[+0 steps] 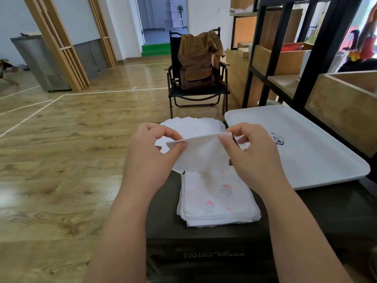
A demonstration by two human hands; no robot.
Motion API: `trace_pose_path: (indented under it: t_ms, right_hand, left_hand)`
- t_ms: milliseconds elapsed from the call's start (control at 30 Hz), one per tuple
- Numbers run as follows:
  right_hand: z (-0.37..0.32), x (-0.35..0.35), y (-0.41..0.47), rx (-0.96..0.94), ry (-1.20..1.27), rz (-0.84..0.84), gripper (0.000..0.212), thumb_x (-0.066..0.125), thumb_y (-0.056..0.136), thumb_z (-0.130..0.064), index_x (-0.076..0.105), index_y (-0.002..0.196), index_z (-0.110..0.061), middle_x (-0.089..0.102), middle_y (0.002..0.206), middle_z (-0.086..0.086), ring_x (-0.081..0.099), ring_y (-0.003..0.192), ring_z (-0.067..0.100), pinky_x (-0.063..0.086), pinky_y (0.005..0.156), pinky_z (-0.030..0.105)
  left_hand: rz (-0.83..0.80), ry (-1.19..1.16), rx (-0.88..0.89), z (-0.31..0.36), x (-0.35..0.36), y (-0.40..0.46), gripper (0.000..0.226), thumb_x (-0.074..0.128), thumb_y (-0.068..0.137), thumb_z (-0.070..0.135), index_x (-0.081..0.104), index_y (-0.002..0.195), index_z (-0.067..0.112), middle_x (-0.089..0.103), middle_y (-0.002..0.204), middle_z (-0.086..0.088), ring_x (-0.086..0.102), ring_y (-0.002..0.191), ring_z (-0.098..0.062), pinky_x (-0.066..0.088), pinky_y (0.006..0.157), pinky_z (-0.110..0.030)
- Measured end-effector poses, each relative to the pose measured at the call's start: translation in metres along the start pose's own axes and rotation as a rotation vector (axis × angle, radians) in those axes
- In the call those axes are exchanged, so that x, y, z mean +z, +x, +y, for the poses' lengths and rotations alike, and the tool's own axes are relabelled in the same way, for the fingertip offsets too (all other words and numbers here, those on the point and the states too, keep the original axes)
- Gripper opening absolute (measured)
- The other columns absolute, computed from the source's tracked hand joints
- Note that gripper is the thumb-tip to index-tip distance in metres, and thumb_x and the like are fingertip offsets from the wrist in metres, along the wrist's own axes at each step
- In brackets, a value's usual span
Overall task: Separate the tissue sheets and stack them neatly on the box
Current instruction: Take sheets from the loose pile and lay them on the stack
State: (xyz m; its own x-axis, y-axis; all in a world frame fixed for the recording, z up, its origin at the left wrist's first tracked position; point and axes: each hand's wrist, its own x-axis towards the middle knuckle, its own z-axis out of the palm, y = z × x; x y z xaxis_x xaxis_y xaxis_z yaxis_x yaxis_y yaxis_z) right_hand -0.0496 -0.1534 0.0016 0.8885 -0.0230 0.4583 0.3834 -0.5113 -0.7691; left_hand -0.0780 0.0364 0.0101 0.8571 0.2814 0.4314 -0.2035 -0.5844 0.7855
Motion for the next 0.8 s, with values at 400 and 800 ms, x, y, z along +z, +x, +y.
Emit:
trace_pose_path:
  t_ms: [400,800]
  right_hand:
    - [-0.004,-0.028,0.002,0.306,0.172,-0.206,0.017,0.052,0.095,-0.043,0.063,0.09,-0.03,0.067,0.087,-0.013,0.063,0.083,0.006,0.05,0.068,0.025]
    - [0.02,-0.018,0.0,0.45,-0.517,-0.456,0.021,0.058,0.092,-0.042,0.051,0.076,-0.03,0.05,0.078,-0.012,0.048,0.072,0.007,0.036,0.064,0.025]
  left_hand:
    - [-0.435,-0.289,-0.29,0.008,-0.007,0.0,0.008,0.062,0.095,0.022,0.065,0.103,0.024,0.067,0.061,0.013,0.054,0.051,-0.002,0.041,0.053,-0.015]
    - [-0.635,0.207,-0.463,-0.01,-0.001,-0.003,0.013,0.064,0.091,0.042,0.061,0.098,0.031,0.073,0.069,0.01,0.06,0.053,0.001,0.042,0.06,-0.023]
